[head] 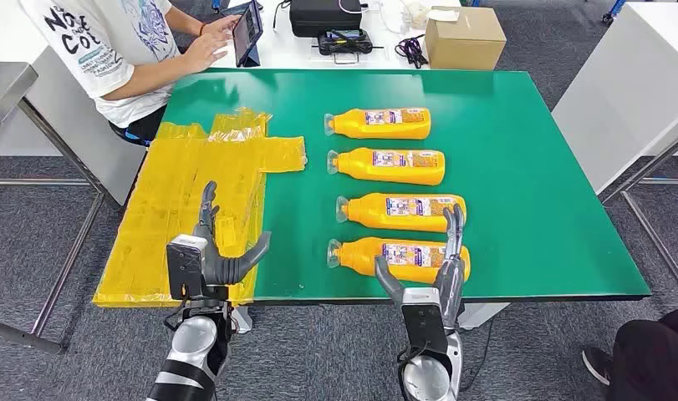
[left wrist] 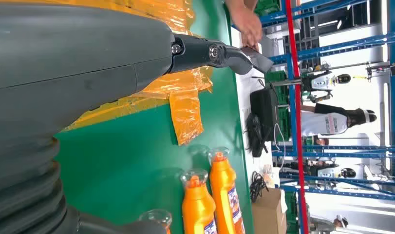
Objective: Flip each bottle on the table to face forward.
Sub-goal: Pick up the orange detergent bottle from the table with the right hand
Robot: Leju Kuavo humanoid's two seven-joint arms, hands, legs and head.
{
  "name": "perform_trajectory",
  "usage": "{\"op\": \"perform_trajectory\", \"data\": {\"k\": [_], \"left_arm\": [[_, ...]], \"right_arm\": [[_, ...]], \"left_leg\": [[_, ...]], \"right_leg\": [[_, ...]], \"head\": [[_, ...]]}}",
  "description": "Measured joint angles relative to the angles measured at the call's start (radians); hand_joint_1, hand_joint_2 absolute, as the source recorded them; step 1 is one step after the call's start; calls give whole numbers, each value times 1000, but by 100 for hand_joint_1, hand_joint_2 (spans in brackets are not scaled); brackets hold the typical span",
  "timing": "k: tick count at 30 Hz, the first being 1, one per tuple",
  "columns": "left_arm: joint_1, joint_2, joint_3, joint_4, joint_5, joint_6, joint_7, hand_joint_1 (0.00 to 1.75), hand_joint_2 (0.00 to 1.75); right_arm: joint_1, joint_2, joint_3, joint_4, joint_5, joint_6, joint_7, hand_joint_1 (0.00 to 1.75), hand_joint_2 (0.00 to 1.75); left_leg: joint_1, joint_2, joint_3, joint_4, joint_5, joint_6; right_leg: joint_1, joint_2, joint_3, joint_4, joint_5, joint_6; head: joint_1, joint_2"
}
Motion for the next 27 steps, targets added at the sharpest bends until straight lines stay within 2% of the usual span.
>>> {"op": "perform_trajectory", "data": {"k": [1,2,3,4,5,6,7,8,9,10,11,12,13,14,15,20,22,23,24,26,27], "left_arm": [[-1,0,1,0,0,-1,0,0,175],[-3,0,1,0,1,-1,0,0,175],[-6,0,2,0,3,-2,0,39,175],[-10,0,4,0,5,-2,0,49,175],[-13,0,6,0,7,0,0,49,175],[-16,0,8,0,9,1,0,49,175],[-17,0,10,0,12,0,1,10,175],[-18,0,11,0,17,-2,3,0,175],[-18,0,13,0,27,-9,6,0,175],[-18,0,15,0,41,-21,10,0,175],[-17,0,17,0,60,-35,15,0,175],[-16,0,20,1,82,-53,19,0,175],[-15,0,22,1,102,-68,23,0,175],[-13,0,23,1,116,-79,26,0,175],[-9,0,25,2,123,-84,27,0,175],[23,0,29,2,100,-44,18,0,175],[39,0,31,-2,78,-23,12,0,175],[48,0,31,-5,68,-13,10,5,175],[58,0,31,-11,57,-4,9,10,175],[74,1,31,-23,34,8,7,14,175],[80,2,29,-29,21,11,7,10,175]], "right_arm": [[2,0,0,-2,4,0,3,1,175],[3,-1,0,-4,6,0,5,31,175],[7,-2,0,-7,12,-1,9,31,175],[11,-4,0,-11,16,-1,12,31,175],[15,-5,0,-15,20,-2,14,30,175],[18,-7,-1,-19,22,-3,15,0,175],[22,-8,-1,-23,23,-4,17,0,175],[25,-9,-2,-25,22,-4,20,0,175],[27,-10,-3,-27,20,-4,22,17,175],[29,-10,-4,-27,18,-4,25,55,175],[31,-10,-4,-27,16,-4,25,61,175],[32,-10,-5,-27,15,-5,25,61,175],[32,-10,-5,-28,13,-5,23,44,175],[32,-11,-5,-28,12,-6,21,6,175],[31,-11,-5,-29,10,-6,20,0,175],[12,-13,-6,-26,0,-2,11,0,175],[-6,-15,-8,-21,-10,3,3,86,175],[-15,-15,-8,-18,-19,6,-1,99,175],[-22,-15,-10,-16,-29,11,-6,99,175],[-33,-15,-15,-11,-50,24,-14,13,175],[-38,-15,-18,-6,-59,32,-17,0,175]], "left_leg": [[0,0,0,0,0,0],[0,0,0,0,0,0],[0,0,0,0,0,0],[0,0,0,0,0,0],[0,0,0,0,0,0],[0,0,0,0,0,0],[0,0,0,0,0,0],[0,0,0,0,0,0],[0,0,0,0,0,0],[0,0,0,0,0,0],[0,0,0,0,0,0],[0,0,0,0,0,0],[0,0,0,0,0,0],[0,0,0,0,0,0],[0,0,0,0,0,0],[0,0,0,0,0,0],[0,0,0,0,0,0],[0,0,0,0,0,0],[0,0,0,0,0,0],[0,0,0,0,0,0],[0,0,0,0,0,0]], "right_leg": [[0,0,0,0,0,0],[0,0,0,0,0,0],[0,0,0,0,0,0],[0,0,0,0,0,0],[0,0,0,0,0,0],[0,0,0,0,0,0],[0,0,0,0,0,0],[0,0,0,0,0,0],[0,0,0,0,0,0],[0,0,0,0,0,0],[0,0,0,0,0,0],[0,0,0,0,0,0],[0,0,0,0,0,0],[0,0,0,0,0,0],[0,0,0,0,0,0],[0,0,0,0,0,0],[0,0,0,0,0,0],[0,0,0,0,0,0],[0,0,0,0,0,0],[0,0,0,0,0,0],[0,0,0,0,0,0]], "head": [[0,0],[0,0],[0,0],[0,0],[0,0],[0,0],[0,0],[0,0],[0,0],[0,0],[0,0],[0,0],[0,0],[0,0],[0,0],[0,0],[0,0],[0,0],[0,0],[0,0],[0,0]]}}
